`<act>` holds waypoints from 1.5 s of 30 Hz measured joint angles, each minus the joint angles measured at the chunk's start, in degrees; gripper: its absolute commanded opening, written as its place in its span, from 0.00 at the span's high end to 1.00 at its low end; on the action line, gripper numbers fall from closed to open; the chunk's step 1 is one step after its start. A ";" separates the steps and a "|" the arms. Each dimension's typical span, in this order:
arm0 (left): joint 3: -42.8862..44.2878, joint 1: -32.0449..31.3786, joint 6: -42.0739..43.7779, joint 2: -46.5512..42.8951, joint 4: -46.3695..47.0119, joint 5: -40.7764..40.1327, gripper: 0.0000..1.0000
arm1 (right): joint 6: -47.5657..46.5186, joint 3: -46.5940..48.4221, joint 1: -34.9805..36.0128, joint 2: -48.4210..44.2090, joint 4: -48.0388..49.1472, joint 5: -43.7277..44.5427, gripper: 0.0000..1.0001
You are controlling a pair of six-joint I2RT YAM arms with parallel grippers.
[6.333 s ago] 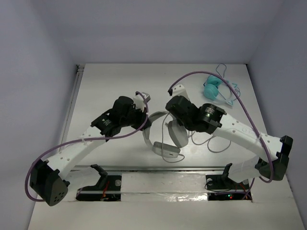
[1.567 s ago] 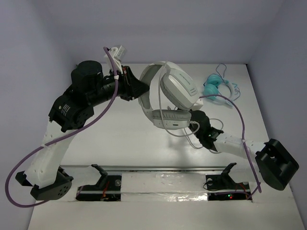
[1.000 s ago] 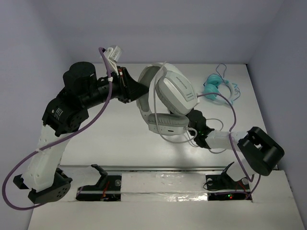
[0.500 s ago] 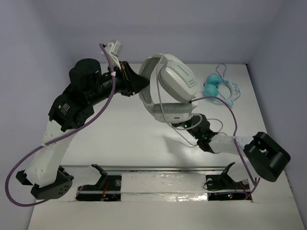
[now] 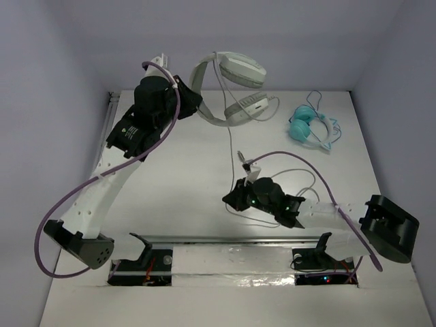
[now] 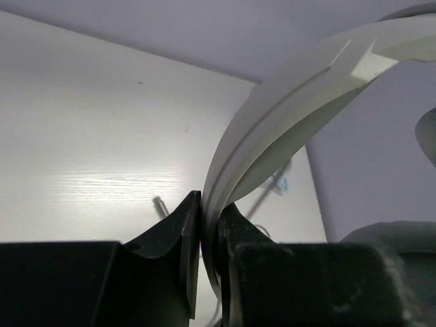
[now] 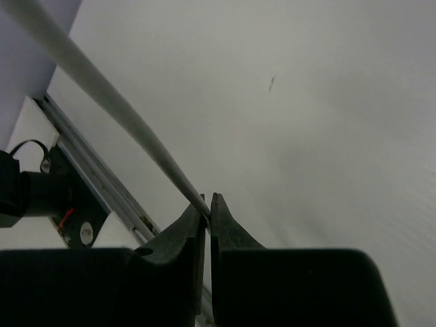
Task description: Wrap the headphones
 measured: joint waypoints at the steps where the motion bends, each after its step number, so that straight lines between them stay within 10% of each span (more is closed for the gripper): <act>1: -1.44 0.11 -0.28 0.04 0.92 -1.95 1.00 | 0.33 0.68 1.09 -0.15 -2.43 0.48 1.00; 20: -21.53 -0.59 5.86 1.01 2.84 -28.46 1.00 | 0.79 26.49 16.48 -5.95 -44.41 10.91 1.00; 45: -33.62 -13.22 14.43 -1.49 -1.88 -20.33 1.00 | -13.31 45.05 15.61 -2.73 -72.63 33.66 1.00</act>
